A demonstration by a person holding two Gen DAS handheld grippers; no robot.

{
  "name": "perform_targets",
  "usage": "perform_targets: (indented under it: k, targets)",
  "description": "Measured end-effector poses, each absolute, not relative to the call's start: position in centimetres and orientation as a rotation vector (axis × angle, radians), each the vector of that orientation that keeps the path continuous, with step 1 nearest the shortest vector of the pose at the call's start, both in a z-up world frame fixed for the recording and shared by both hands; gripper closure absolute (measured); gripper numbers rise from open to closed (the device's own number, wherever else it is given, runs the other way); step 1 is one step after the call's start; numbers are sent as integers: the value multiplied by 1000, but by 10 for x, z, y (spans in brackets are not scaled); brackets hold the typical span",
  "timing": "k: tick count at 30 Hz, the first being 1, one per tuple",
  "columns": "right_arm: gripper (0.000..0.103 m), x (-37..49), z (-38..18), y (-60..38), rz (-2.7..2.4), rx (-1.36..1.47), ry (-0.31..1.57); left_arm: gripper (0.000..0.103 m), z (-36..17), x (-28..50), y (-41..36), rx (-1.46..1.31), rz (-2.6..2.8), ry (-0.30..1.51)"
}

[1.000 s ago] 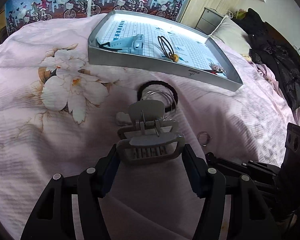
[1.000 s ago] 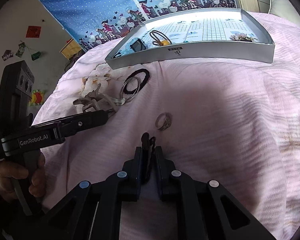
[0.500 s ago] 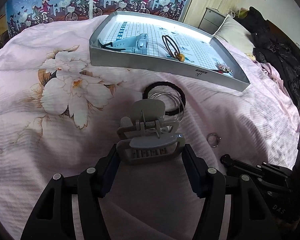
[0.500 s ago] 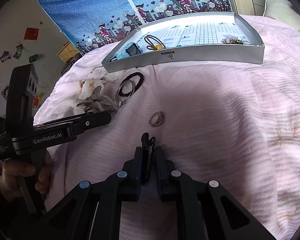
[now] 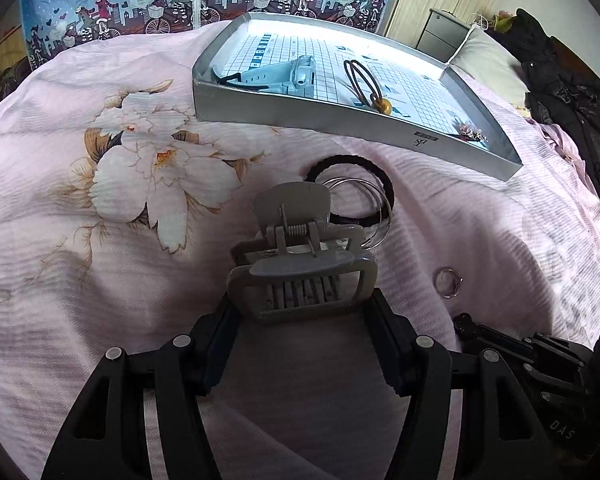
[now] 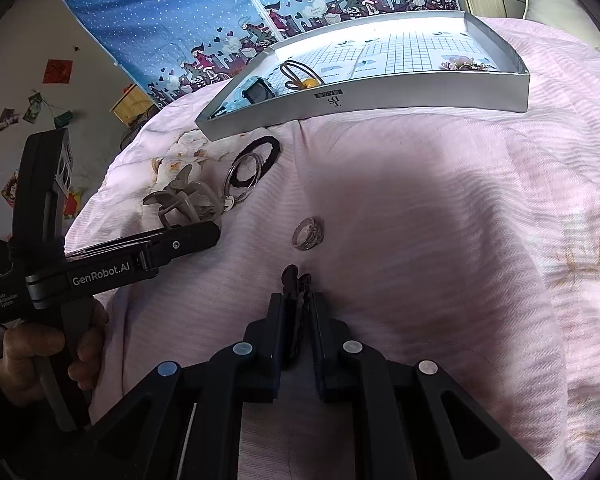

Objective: Organize jewelry
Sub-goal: 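Lift the black hair clip and beige claw clip and carry them toward the tray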

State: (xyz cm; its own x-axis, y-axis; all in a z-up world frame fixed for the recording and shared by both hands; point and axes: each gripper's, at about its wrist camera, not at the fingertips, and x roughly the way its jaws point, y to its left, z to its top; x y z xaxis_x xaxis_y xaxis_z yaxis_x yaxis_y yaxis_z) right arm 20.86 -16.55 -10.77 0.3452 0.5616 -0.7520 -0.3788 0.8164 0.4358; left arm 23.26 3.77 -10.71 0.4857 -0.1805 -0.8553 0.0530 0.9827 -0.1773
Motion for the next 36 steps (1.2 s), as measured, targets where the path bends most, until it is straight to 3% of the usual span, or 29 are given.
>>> perform_targets:
  k: [36]
  targets:
    - [93,202,-110,-161,632,169,1021,48,-94,222,26,-65,-165,959]
